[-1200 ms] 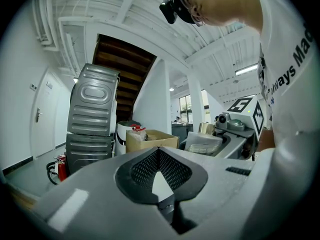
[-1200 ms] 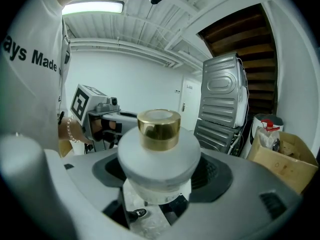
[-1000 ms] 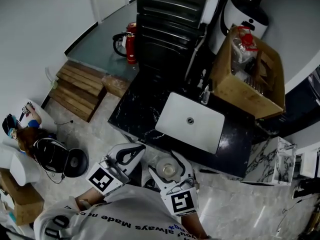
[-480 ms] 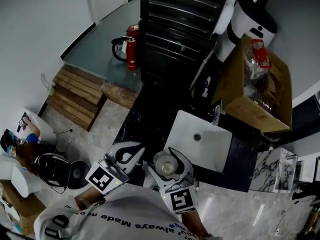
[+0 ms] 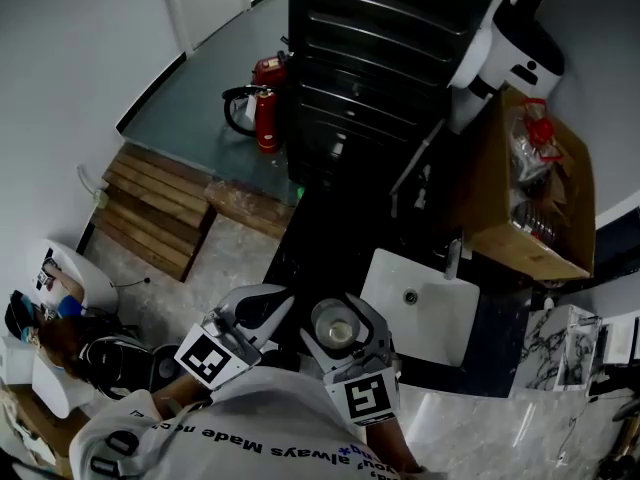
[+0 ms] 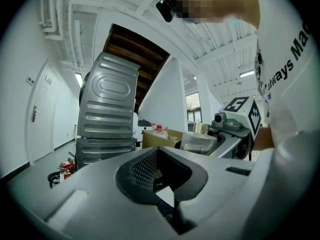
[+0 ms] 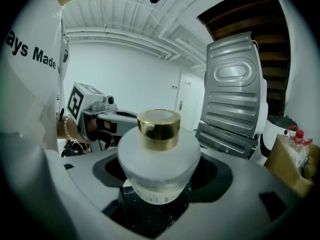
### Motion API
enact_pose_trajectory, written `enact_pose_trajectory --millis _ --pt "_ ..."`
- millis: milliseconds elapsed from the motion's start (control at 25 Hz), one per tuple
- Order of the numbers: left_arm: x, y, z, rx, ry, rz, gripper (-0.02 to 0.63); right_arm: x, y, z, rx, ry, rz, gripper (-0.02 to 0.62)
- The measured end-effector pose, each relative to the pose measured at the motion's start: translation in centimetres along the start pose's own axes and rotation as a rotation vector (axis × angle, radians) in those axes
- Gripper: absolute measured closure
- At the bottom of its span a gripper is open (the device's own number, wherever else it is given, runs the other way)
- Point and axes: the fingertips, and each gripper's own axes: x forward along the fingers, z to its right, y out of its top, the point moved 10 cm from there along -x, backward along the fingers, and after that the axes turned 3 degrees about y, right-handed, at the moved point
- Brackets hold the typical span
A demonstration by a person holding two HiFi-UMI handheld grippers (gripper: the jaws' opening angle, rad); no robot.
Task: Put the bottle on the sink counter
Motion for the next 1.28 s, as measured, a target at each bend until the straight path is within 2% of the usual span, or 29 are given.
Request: enact_pose_trajectory --millis 360,1000,1160,1280 --pt "0.7 -1.0 -4.0 -0.022 -0.013 -0.012 0.603 3.8 0.3 0.9 0.016 -0.012 -0.016 0.259" --pt "3.0 -1.3 -2.9 -0.032 0.001 -0.042 0.603 3.0 -1.2 3.8 0.023 0.009 -0.015 0.259" --pt "3.8 -2.4 -3.5 -0.036 0.004 -0.075 0.603 3.5 -1.8 4.6 0.027 0.018 -0.04 0.259" --pt "4.8 -3.4 -4.0 -0.048 0.008 -0.094 0.603 4.7 -3.4 5.2 0.041 0.023 -0.022 0.259"
